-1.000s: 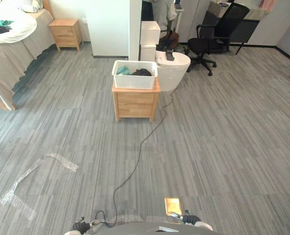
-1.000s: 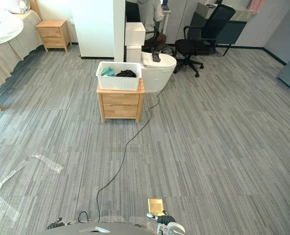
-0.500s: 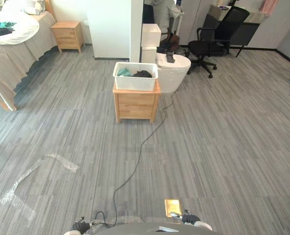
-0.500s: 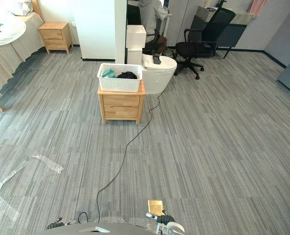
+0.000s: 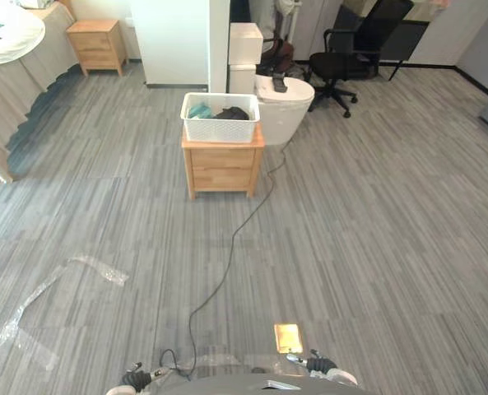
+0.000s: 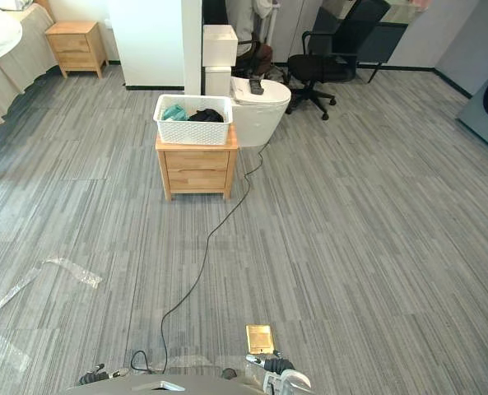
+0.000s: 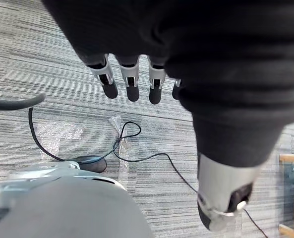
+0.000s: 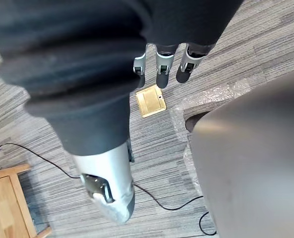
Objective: Pick up the laundry basket with both hands and put the clothes into the washing machine.
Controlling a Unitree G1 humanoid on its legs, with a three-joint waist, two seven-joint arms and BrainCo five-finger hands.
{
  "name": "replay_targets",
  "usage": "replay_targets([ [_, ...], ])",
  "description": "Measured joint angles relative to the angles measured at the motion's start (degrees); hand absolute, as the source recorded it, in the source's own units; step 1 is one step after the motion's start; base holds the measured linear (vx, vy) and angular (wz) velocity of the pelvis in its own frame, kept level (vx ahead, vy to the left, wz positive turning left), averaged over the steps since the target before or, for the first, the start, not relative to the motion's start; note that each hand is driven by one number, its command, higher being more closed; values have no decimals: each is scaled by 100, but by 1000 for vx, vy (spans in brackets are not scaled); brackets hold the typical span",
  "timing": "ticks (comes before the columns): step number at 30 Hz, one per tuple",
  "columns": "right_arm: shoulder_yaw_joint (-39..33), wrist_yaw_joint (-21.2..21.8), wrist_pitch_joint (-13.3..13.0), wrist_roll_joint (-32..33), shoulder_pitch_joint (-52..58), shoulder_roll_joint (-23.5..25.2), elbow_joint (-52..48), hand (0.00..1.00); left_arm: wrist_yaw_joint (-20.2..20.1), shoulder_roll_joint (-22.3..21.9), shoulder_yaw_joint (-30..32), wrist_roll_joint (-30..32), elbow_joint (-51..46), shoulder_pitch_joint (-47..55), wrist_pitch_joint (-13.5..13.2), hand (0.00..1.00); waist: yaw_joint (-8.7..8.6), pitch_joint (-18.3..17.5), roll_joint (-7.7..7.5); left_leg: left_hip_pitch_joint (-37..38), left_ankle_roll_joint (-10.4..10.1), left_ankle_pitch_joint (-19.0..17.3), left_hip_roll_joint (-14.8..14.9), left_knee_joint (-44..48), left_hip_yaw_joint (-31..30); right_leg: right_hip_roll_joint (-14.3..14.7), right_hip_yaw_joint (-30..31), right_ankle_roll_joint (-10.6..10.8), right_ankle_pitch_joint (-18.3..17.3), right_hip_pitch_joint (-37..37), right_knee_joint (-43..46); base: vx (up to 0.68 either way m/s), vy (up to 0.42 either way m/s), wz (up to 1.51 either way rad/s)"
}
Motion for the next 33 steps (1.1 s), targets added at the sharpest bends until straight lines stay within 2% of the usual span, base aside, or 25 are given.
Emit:
replay_targets([
  [1,-198,1,2,163,31,10,-10,0,2,-7,-2,-63,0,-23,-1,0,24,52,18,31,59,-45,-14,45,-83,-83,-117,70,-161,-421,1004,-45,34,42],
  [3,-429,5,-6,387,23,107,-135,0,-14,23,12,-76,1,-44,3,0,35,174,18,106,64,-110,-20,130,-166,-216,-136,-28,-105,-1151,2649,6,26,33],
  [4,-456,8,-32,488,25,190,-264,0,-18,71,17,-75,-1,-18,11,0,35,227,-65,202,46,-228,4,245,-209,-299,-147,30,-152,-1544,3575,91,8,33],
  [5,-506,11,-44,513,73,196,-238,0,-32,87,32,-75,1,-10,37,0,56,242,-97,296,31,-348,64,331,-247,-365,-242,8,-303,-1791,3840,163,11,21],
  [6,-557,10,-43,519,62,193,-225,0,-42,90,29,-74,0,-16,48,0,59,247,-98,331,13,-389,91,325,-259,-414,-343,13,-362,-1854,3748,218,21,6],
  [7,-691,14,-39,550,54,211,-224,0,-68,91,24,-73,0,-39,56,0,31,246,-91,406,-21,-486,163,323,-273,-502,-607,-17,-395,-1927,3132,289,13,2],
  [9,-950,19,-19,680,-48,240,-184,0,-88,107,12,-72,-3,-143,61,0,-39,246,-90,419,-90,-625,262,294,-303,-487,-894,-61,-150,-1949,1543,330,-39,2],
  [10,-1103,17,8,778,-82,225,-50,0,-97,109,2,-65,-6,-237,61,0,-64,253,-98,507,-145,-710,281,210,-314,-476,-1016,-9,208,-1947,437,353,-87,-2],
  [12,-1313,13,89,820,-141,153,46,0,-118,106,-73,-66,-30,-382,61,0,-112,378,-68,800,-365,-897,343,147,-346,-452,-1098,-27,672,-1913,-688,587,-174,7],
  [14,-1460,8,151,817,-124,126,47,0,-138,82,-167,-66,-150,-428,60,0,-252,409,37,942,-515,-1169,611,207,-466,-394,-1124,-95,727,-1940,-453,541,-205,51],
  [15,-1527,11,173,809,-117,99,42,0,-196,60,-177,-67,-236,-370,39,0,-327,381,156,1004,-784,-1446,966,410,-572,-197,-1179,-350,866,-1974,-36,735,-309,64],
  [16,-1584,8,182,802,-139,103,33,0,-216,100,-178,-69,-250,-419,17,0,-309,344,163,840,-907,-1562,1253,1020,-609,50,-1220,-672,1209,-2015,323,763,-341,41],
  [17,-1631,5,182,805,-195,105,32,0,-220,81,-173,-71,-261,-421,21,0,-268,343,251,651,-920,-1542,1429,1502,-604,200,-1276,-732,1047,-1993,418,894,-477,-3],
  [18,-1669,6,176,805,-346,127,15,0,-250,28,-147,-79,-269,-414,25,0,-208,360,323,69,-832,-1195,1664,2806,-587,443,-1386,-812,837,-1856,433,878,-458,-32],
  [19,-1597,4,162,794,-457,140,-34,0,-270,-73,-58,-97,-282,-401,58,0,-150,404,396,-528,-601,-339,1870,4227,-643,695,-1352,-931,650,-1528,296,896,-424,-44],
  [20,-1456,-6,123,766,-526,153,-97,0,-291,-98,-4,-142,-351,-399,65,0,-47,462,485,-900,-615,-7,1935,5228,-735,856,-1261,-997,555,-1210,170,753,-270,-53],
  [22,-918,-17,130,757,-742,104,-177,0,-312,-99,-1,-197,-460,-393,64,0,105,575,475,-1542,-640,-186,1717,6713,-749,984,-872,-1028,518,-348,-166,674,-221,-53],
  [23,-759,-19,124,757,-825,108,-205,0,-310,-85,-20,-197,-504,-393,63,0,159,618,442,-1656,-624,-268,1632,6882,-684,966,-729,-1030,516,-61,-262,605,-151,-50],
  [25,-253,-41,68,756,-1041,105,-225,0,-282,-56,-103,-341,-899,-278,-1,0,329,716,269,-2295,-564,-643,1291,6604,-265,741,-345,-1073,357,723,-554,598,-57,-62],
  [28,-36,-40,-6,757,-1380,104,-233,0,-206,-113,-92,-581,-1117,-188,-66,0,496,722,297,-3013,-600,-834,1163,5189,29,495,21,-787,-105,1084,-736,454,82,-76],
  [29,-13,-40,-21,757,-1469,97,-240,0,-187,-170,-59,-646,-1108,-187,-67,0,496,740,365,-3168,-644,-757,1161,4076,-12,418,56,-659,-292,1300,-866,486,183,-50],
  [30,-10,-41,-40,757,-1362,86,-241,0,-171,-171,-60,-732,-1107,-176,-70,0,469,729,381,-3018,-691,-422,1136,2520,3,323,60,-550,-446,1557,-1013,606,252,-28],
  [31,12,-42,-40,756,-1226,53,-235,0,-169,-184,-65,-753,-1106,-159,-73,0,474,712,409,-2918,-717,-156,1146,1540,7,291,64,-496,-590,1784,-1096,564,279,-6],
  [32,67,-59,-36,757,-1022,33,-227,0,-170,-199,-66,-756,-1103,-125,-73,0,481,668,456,-2920,-718,260,1202,1058,8,268,80,-401,-851,2027,-1086,579,306,0],
  [33,86,-70,-28,756,-934,12,-219,0,-174,-156,-58,-789,-1098,-116,-73,0,484,638,407,-2916,-730,660,1141,1206,46,160,79,-387,-996,2103,-1008,584,339,-1],
])
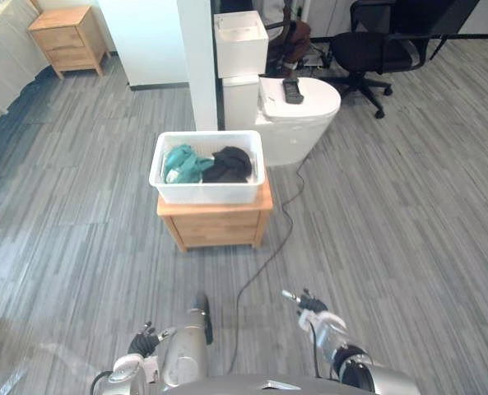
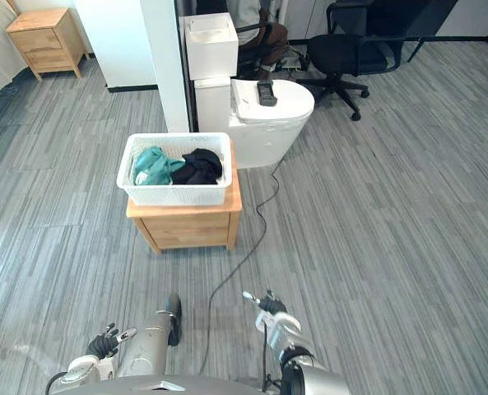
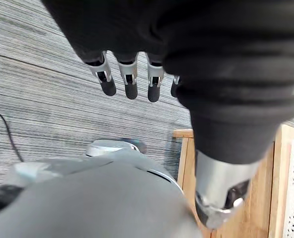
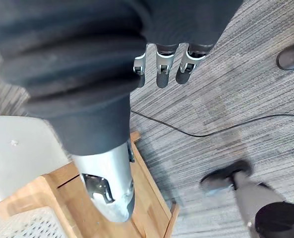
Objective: Pick up the laundry basket with both hands and put the clothes into the washing machine.
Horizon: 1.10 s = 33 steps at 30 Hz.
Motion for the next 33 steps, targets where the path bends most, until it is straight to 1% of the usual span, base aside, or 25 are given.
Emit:
replay_targets([
  [1,-4,-39,14,-2,134,25,18,0,41,51,9,-36,5,43,0,0,0,-50,-191,-12,122,335,-182,167,11,-191,42,-102,-102,-104,428,563,346,-20],
  [2,3,-49,12,-15,248,64,53,0,71,113,6,-67,8,64,1,0,20,-114,-322,18,248,413,-282,247,97,-357,208,-123,-96,-540,1316,563,348,-32],
  [3,-4,-44,8,-58,277,84,73,0,84,151,2,-65,35,84,1,0,27,-133,-389,93,349,448,-329,254,188,-441,331,-87,-58,-757,1846,705,420,-38],
  [4,-80,-42,7,-58,337,160,190,0,101,228,-17,-64,118,80,3,0,-26,-119,-602,386,542,245,-550,260,351,-663,432,163,228,-1074,2865,476,277,-14],
  [5,-185,-42,9,-57,392,194,242,0,106,270,-55,-62,167,65,5,0,-76,-115,-648,543,633,143,-654,305,353,-743,474,308,529,-1187,3288,706,362,15],
  [6,-376,-32,16,-56,588,240,289,0,108,294,-167,-60,206,25,2,0,-208,-92,-600,935,723,-168,-751,423,303,-785,500,785,1168,-1421,4292,530,240,26],
  [8,-408,-14,26,-56,664,201,266,0,105,297,-247,-61,193,-5,-30,0,-247,-97,-569,1297,726,-340,-762,389,281,-767,379,810,1099,-1853,5205,522,224,15],
  [9,-412,15,27,-56,706,197,213,0,102,329,-379,-61,206,-55,-33,0,-242,-65,-522,1603,704,-372,-772,186,278,-856,43,776,867,-2149,5428,383,129,4],
  [10,-421,51,29,-58,711,179,213,0,103,330,-470,-61,203,-100,-36,0,-226,-63,-522,1897,684,-384,-764,-32,263,-998,-386,623,571,-2334,5235,365,100,3],
  [12,-513,55,29,-57,712,179,216,0,105,320,-549,-62,208,-141,-37,0,-210,-59,-514,2183,628,-421,-728,-258,215,-1116,-822,579,301,-2440,4506,244,10,11],
  [13,-596,55,27,-57,706,186,217,0,105,291,-576,-62,213,-189,-41,0,-230,-59,-503,2277,552,-522,-675,-306,114,-1111,-1041,605,243,-2430,3313,193,-53,24],
  [14,-593,55,31,-57,702,186,221,0,105,281,-589,-62,214,-195,-48,0,-224,-59,-505,2266,494,-574,-663,-306,90,-1110,-1083,618,269,-2416,2806,177,-108,32],
  [15,-558,58,29,-58,703,184,223,0,105,289,-627,-62,215,-195,-63,0,-229,-67,-518,2275,424,-644,-655,-282,19,-1112,-1098,552,513,-2396,1933,131,-163,31],
  [16,-550,62,28,-59,694,183,224,0,108,306,-675,-61,220,-193,-67,0,-252,-73,-527,2276,365,-684,-661,-264,-66,-1108,-1092,534,848,-2390,1552,180,-249,47],
  [17,-501,58,30,-59,704,192,256,0,111,331,-673,-60,232,-178,-70,0,-263,-112,-581,2282,295,-706,-689,-262,-195,-1107,-1089,606,1427,-2352,1247,232,-345,55],
  [18,-422,49,33,-61,727,212,330,0,121,364,-658,-56,271,-173,-74,0,-263,-179,-671,2274,218,-724,-724,-263,-299,-1108,-1163,639,1623,-2247,1048,167,-257,45],
  [19,-362,44,34,-64,724,186,365,0,142,368,-658,-50,310,-176,-76,0,-244,-269,-681,2238,159,-730,-685,-264,-369,-1076,-1202,650,1534,-2161,871,219,-332,38],
  [20,-307,44,30,-63,681,151,376,0,152,292,-658,-33,404,-183,-77,0,-257,-392,-514,2118,53,-700,-544,-307,-501,-902,-1375,597,1543,-2104,563,168,-230,32],
  [21,-256,40,13,-57,668,97,351,0,153,220,-654,-1,471,-195,-76,0,-310,-458,-408,2103,-27,-643,-469,-408,-591,-803,-1488,579,1553,-2101,423,261,-315,40],
  [23,-146,28,0,-48,637,-6,250,0,150,73,-523,47,566,-171,-73,0,-306,-541,-260,2173,-183,-491,-281,-767,-696,-568,-1637,534,1565,-2022,196,237,-242,27],
  [25,-112,29,-1,-48,646,-28,220,0,145,76,-394,70,666,-157,-70,0,-302,-548,-246,2348,-228,-467,-192,-920,-692,-454,-1681,508,1566,-1850,76,134,-129,2],
  [28,20,29,-25,-28,583,-41,148,0,138,95,-86,285,720,-121,-43,0,-310,-599,-311,2520,-244,-470,-170,-1075,-630,-410,-1656,444,1532,-1703,-31,54,-41,-8],
  [30,247,19,-34,44,595,-21,-88,0,138,147,28,286,720,-82,-36,0,-306,-646,-423,2525,-238,-467,-185,-1128,-489,-434,-1538,439,1537,-1797,-50,25,27,-25],
  [31,357,-22,-18,75,637,41,-324,0,140,210,92,286,721,-14,-24,0,-311,-697,-492,2521,-233,-463,-202,-1165,-413,-441,-1431,442,1550,-1890,-51,37,38,-33],
  [33,529,-151,-21,198,798,130,-1020,0,146,251,142,269,709,70,-9,0,-334,-721,-545,2527,-200,-485,-235,-1175,-286,-454,-1326,456,1605,-1940,-115,29,40,-36],
])
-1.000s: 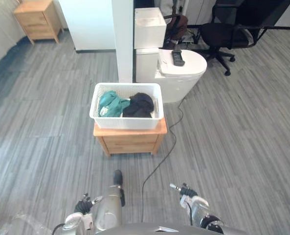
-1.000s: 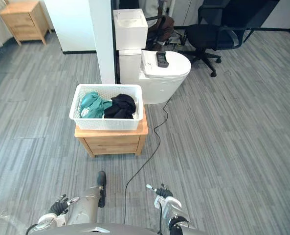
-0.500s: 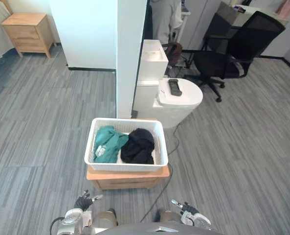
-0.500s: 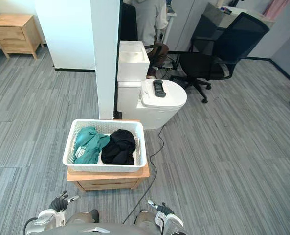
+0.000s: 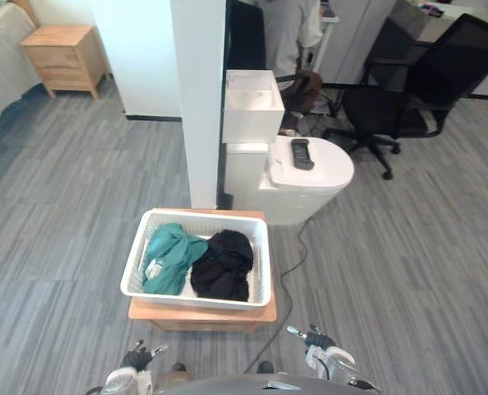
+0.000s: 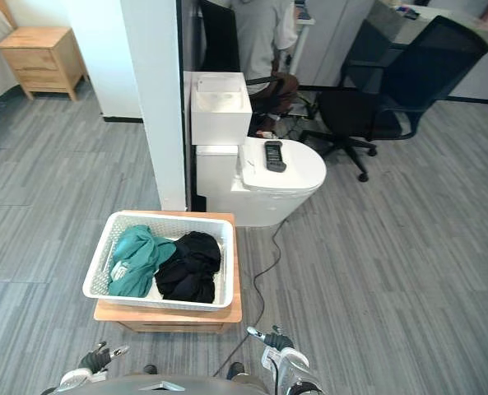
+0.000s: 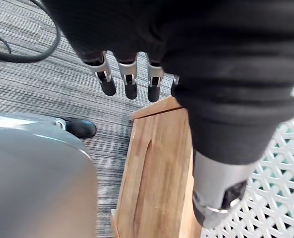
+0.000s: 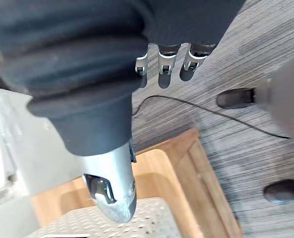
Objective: Pick up the laundry basket with both hands and put the clothes into the washing machine.
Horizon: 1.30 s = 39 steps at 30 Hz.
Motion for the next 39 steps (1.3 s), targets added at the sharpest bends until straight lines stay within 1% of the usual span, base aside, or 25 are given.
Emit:
replay_targets([
  [2,66,-50,-20,45,153,18,-922,0,-1,-26,-12,-85,-395,214,27,0,-24,-5,15,-6,47,-37,-51,6,96,-40,98,34,72,-31,-97,19,44,-29],
  [4,20,-132,-170,61,208,8,-1618,0,-20,-40,-23,-385,-1359,556,15,0,-20,7,39,-66,72,-50,-109,8,133,-82,174,73,124,-105,-141,9,43,-14],
  [8,-83,-370,-328,98,128,-81,-1952,0,-47,49,-6,-793,-2717,893,-47,0,34,-50,91,-117,120,-80,-165,15,173,-137,200,94,145,-156,-168,4,18,-3],
  [11,-55,-454,-328,98,9,-109,-2265,0,-41,83,80,-955,-3085,878,-45,0,38,-87,147,-114,141,-92,-208,17,184,-174,206,109,158,-156,-179,0,0,0],
  [14,44,-446,-333,99,-107,-201,-2658,0,-54,101,100,-1112,-3326,928,-16,0,61,-91,148,-115,152,-98,-225,32,223,-185,212,109,252,-153,-223,-24,19,-6],
  [16,59,-447,-333,99,-214,-242,-2680,0,-62,164,75,-1135,-3611,1014,1,0,72,-100,134,-117,166,-106,-242,53,237,-201,218,109,265,-152,-231,-37,13,-5],
  [19,257,-425,-323,98,-302,-287,-2838,0,-237,414,23,-1131,-4071,1162,105,0,99,-102,133,-127,182,-115,-255,115,257,-219,239,104,297,-148,-231,-64,5,-4],
  [21,281,-417,-303,95,-309,-310,-2837,0,-267,442,30,-1068,-4202,1165,121,0,161,-103,134,-131,188,-111,-260,137,261,-224,248,100,306,-147,-231,-72,-10,-2],
  [23,355,-418,-283,94,-360,-320,-2837,0,-268,441,29,-1001,-4321,1131,142,0,164,-103,133,-150,192,-107,-259,170,260,-224,251,92,314,-153,-232,-69,-13,-2],
  [25,463,-424,-189,86,-509,-347,-2819,0,-211,432,29,-889,-4322,1073,166,0,159,-103,134,-167,194,-86,-256,180,260,-215,261,78,355,-159,-260,-66,-16,-2],
  [26,483,-426,-189,83,-544,-358,-2819,0,-194,421,30,-881,-4325,1027,176,0,162,-104,133,-180,196,-70,-256,177,260,-214,260,75,373,-164,-278,-81,-22,1],
  [28,514,-435,-164,73,-736,-358,-2813,0,-78,389,30,-658,-4436,842,196,0,177,-103,133,-216,202,14,-270,113,260,-215,254,70,457,-185,-362,-72,-20,2],
  [30,600,-437,-160,77,-819,-375,-2813,0,-31,390,49,-630,-4640,801,194,0,176,-103,133,-200,203,70,-280,36,259,-213,250,63,480,-190,-380,-61,-21,2],
  [32,673,-431,-89,84,-888,-373,-2811,0,-16,391,122,-631,-4800,767,194,0,185,-101,130,-197,211,115,-287,-23,261,-201,250,56,503,-210,-393,-47,-21,0],
  [36,712,-417,9,96,-973,-367,-2689,0,86,392,262,-537,-5020,726,205,0,280,-92,114,-221,212,160,-296,-101,279,-194,322,55,550,-270,-409,-30,-10,-3],
  [37,713,-415,59,106,-1039,-361,-2513,0,125,391,325,-402,-5133,710,209,0,322,-76,87,-219,211,161,-291,-101,282,-188,342,53,553,-270,-409,0,0,0],
  [39,713,-411,93,235,-1145,-333,-2333,0,191,392,457,-130,-5268,690,222,0,349,-59,60,-223,206,163,-281,-100,283,-183,352,48,557,-272,-408,0,0,0],
])
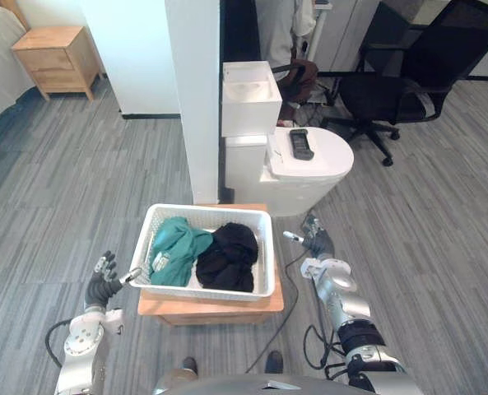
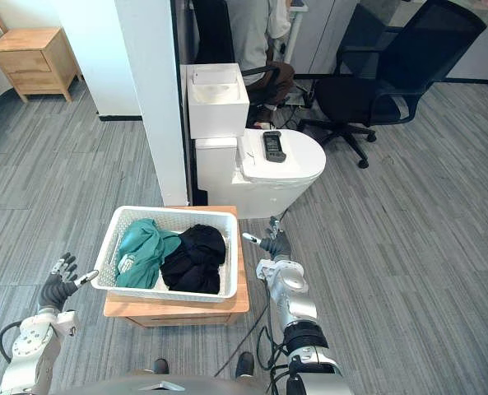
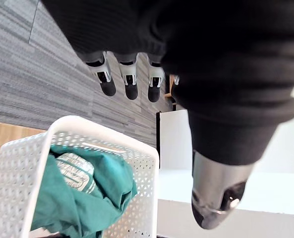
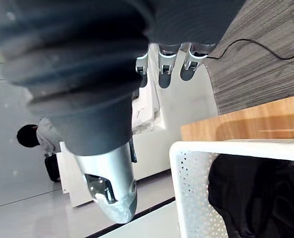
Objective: Pick up the laundry basket with both hands and put the clothes into the washing machine.
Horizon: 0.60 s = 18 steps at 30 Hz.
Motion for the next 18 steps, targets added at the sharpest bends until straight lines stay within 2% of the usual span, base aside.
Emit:
replay_targets([
  [4,-5,4,63,102,-270,35,240,0,171,4,323,671,-178,-101,149,0,61,37,-41,-57,-18,-11,40,0,31,17,28,-3,-1,-26,0,-29,-11,-3],
  [8,-4,4,123,318,-676,81,901,0,285,23,439,846,-119,-383,224,0,146,191,-90,-107,-38,15,77,2,57,52,48,-40,26,-88,4,-19,-23,-1],
  [12,1,1,238,456,-993,155,1623,0,452,197,438,999,725,-1011,278,0,265,326,-125,-137,-56,20,122,8,59,98,45,-85,59,-108,-2,-8,-9,0],
  [15,-2,-13,288,513,-1308,198,2064,0,583,403,460,995,1087,-1367,351,0,280,439,-227,-367,-78,11,161,121,39,127,48,-136,100,-280,1,-40,-32,1],
  [18,-17,-21,330,539,-1629,204,2403,0,684,555,461,971,1629,-1830,365,0,290,673,-235,-509,-91,8,216,257,-35,177,40,-202,205,-324,-6,-35,-30,8],
])
